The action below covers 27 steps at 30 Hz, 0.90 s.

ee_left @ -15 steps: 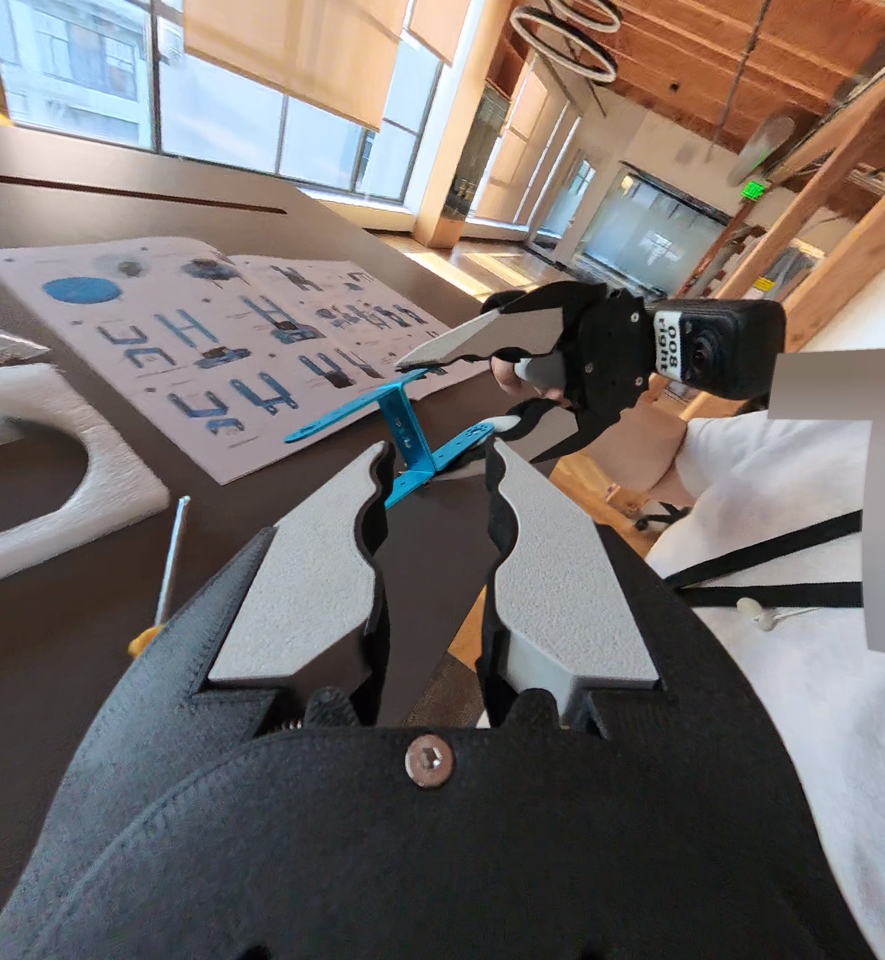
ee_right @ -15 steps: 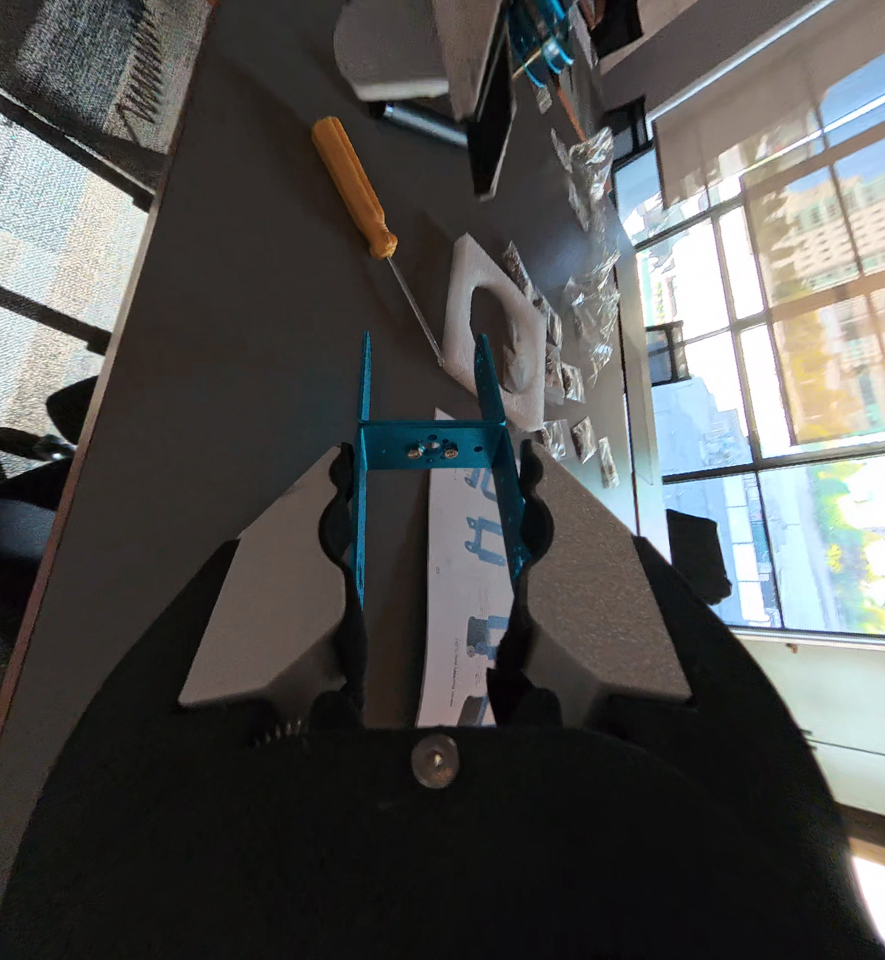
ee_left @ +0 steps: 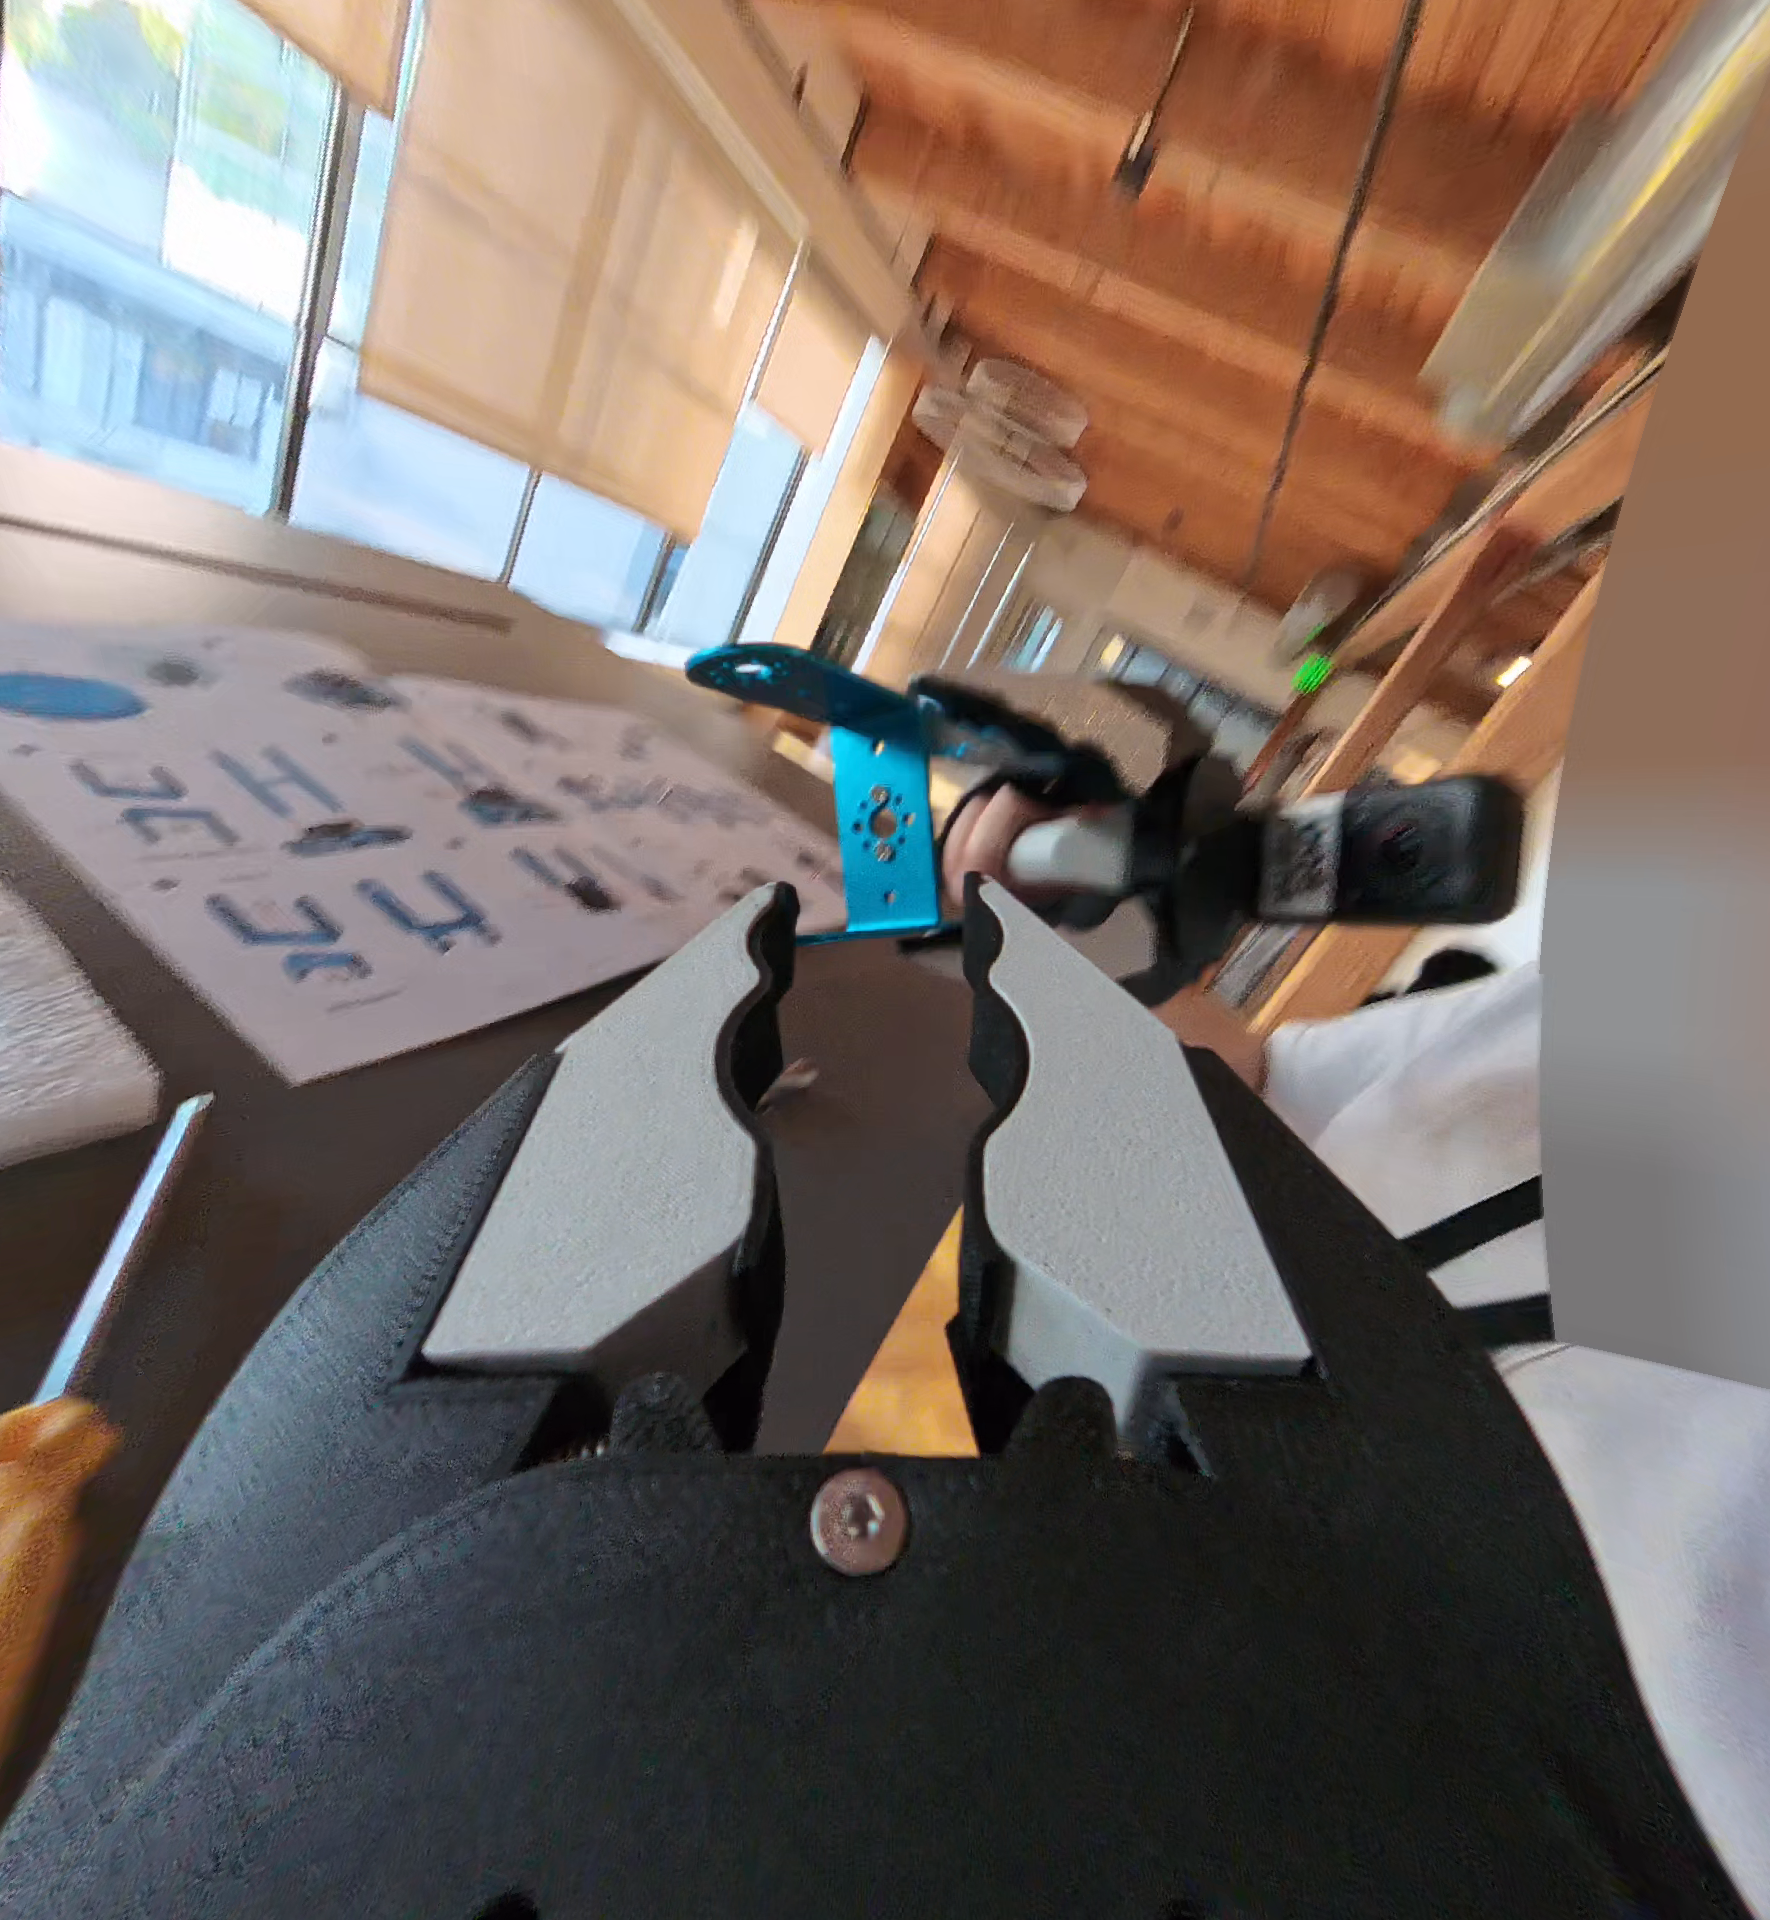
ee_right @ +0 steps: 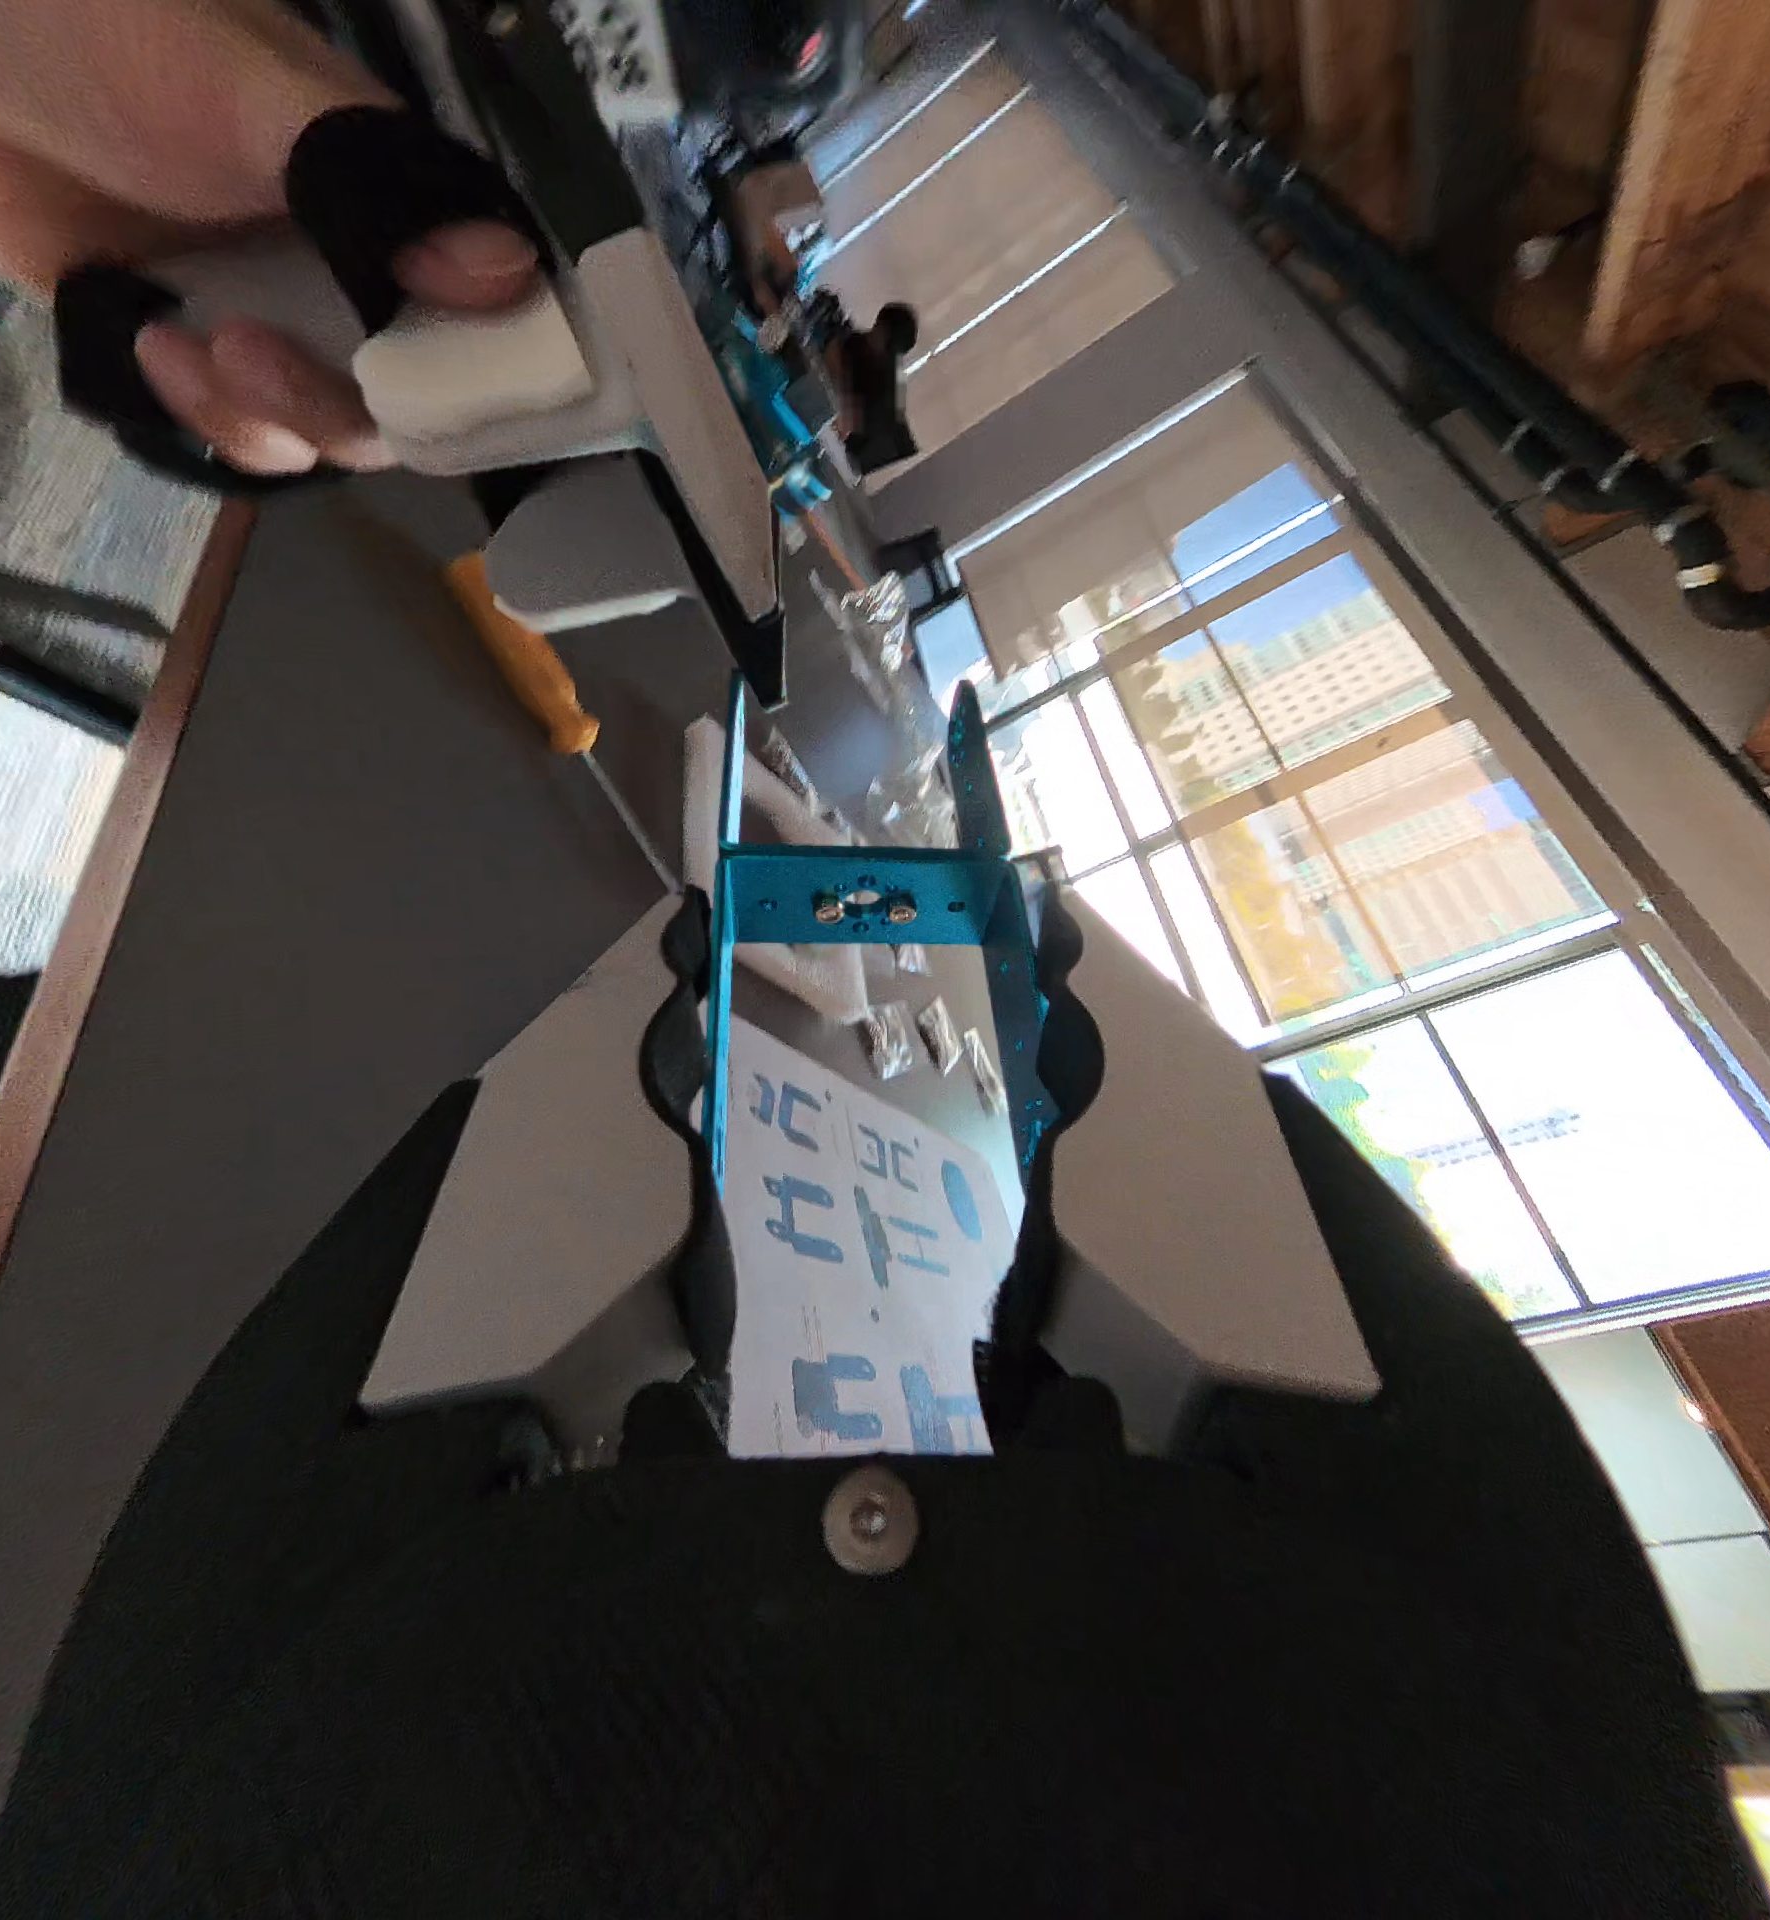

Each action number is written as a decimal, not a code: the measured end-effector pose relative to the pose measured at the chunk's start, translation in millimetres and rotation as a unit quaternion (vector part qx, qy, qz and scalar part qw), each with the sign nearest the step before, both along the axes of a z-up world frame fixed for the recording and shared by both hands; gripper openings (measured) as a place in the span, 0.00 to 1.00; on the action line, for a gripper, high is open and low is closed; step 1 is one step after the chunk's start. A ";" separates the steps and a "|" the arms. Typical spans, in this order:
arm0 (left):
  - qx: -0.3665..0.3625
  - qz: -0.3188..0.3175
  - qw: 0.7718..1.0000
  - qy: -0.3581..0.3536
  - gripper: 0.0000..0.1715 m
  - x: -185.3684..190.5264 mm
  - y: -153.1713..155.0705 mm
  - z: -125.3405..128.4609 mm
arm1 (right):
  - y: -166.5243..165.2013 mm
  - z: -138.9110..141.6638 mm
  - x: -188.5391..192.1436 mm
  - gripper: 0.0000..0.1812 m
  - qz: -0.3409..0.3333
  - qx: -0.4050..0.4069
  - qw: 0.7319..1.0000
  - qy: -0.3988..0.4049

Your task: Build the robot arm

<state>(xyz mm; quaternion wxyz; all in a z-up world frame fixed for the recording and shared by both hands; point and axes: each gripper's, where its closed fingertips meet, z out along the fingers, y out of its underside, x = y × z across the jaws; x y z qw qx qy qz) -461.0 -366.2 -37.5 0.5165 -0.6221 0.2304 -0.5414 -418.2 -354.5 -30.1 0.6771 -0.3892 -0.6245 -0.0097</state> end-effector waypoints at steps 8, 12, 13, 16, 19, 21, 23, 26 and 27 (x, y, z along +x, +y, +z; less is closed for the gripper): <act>0.021 0.091 0.985 -0.143 0.16 -12.8 15.7 16.4 | 2.0 -9.4 -4.3 0.00 0.001 0.023 1.000 0.012; -0.041 0.053 0.993 -0.096 0.13 4.9 22.7 -11.6 | 14.4 -42.3 -4.3 0.00 0.008 -0.108 0.994 -0.019; -0.041 0.057 0.994 -0.083 0.13 5.7 21.9 -13.8 | 13.4 -48.7 -2.8 0.00 0.017 -0.144 0.989 -0.024; -0.028 0.071 0.995 -0.066 0.14 1.4 15.5 -14.4 | 2.3 -68.8 9.2 0.21 0.066 -0.262 0.960 -0.068; -0.025 0.071 0.996 -0.045 0.14 -3.8 9.7 -19.5 | 17.1 -77.5 30.1 0.22 0.070 -0.292 0.949 -0.101; -0.020 0.086 0.996 -0.025 0.14 -7.8 9.9 -24.2 | 28.9 -86.8 35.3 0.22 0.078 -0.320 0.935 -0.127; -0.022 0.085 0.996 -0.016 0.14 -8.4 9.1 -27.3 | 36.5 -108.0 38.0 0.21 0.075 -0.381 0.905 -0.175; -0.038 0.073 0.996 -0.025 0.14 -6.6 5.8 -28.6 | 21.4 -110.9 33.1 0.03 0.135 -0.470 0.851 -0.192; -0.044 0.071 0.996 -0.024 0.14 -6.2 4.3 -29.9 | 21.7 -110.9 31.8 0.01 0.133 -0.467 0.853 -0.193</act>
